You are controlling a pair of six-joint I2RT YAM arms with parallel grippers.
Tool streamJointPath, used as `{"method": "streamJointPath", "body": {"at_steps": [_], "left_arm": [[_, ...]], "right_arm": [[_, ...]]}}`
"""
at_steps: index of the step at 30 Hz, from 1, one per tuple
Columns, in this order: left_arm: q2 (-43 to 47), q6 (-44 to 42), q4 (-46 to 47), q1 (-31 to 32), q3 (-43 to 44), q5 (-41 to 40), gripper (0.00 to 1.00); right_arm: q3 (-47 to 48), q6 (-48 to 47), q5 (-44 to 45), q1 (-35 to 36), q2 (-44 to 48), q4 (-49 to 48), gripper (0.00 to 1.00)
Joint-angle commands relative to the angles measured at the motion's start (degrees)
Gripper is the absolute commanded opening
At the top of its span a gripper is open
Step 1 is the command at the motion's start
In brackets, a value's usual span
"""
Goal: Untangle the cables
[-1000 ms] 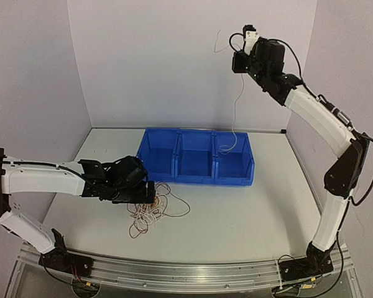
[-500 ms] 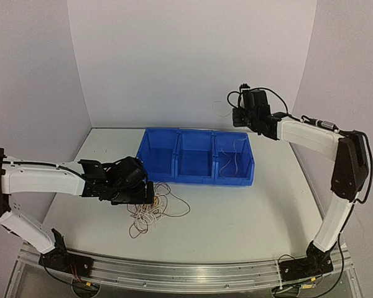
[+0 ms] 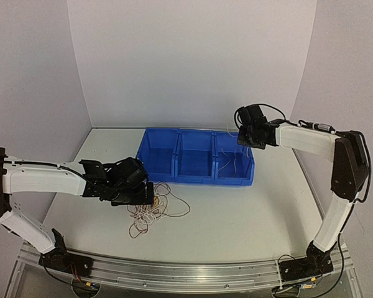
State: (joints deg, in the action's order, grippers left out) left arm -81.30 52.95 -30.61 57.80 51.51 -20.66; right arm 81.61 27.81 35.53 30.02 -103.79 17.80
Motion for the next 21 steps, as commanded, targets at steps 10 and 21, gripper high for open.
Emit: {"method": "streamJointPath", "body": {"at_steps": [10, 21], "left_arm": [[-2.2, 2.0, -0.6, 0.0, 2.0, 1.0, 1.00], [-2.7, 2.0, 0.2, 0.0, 2.0, 1.8, 1.00]], "right_arm": [[7.7, 21.7, 0.6, 3.8, -9.9, 18.7, 0.00], [12.6, 19.6, -2.0, 5.1, -12.7, 20.8, 0.14]]}}
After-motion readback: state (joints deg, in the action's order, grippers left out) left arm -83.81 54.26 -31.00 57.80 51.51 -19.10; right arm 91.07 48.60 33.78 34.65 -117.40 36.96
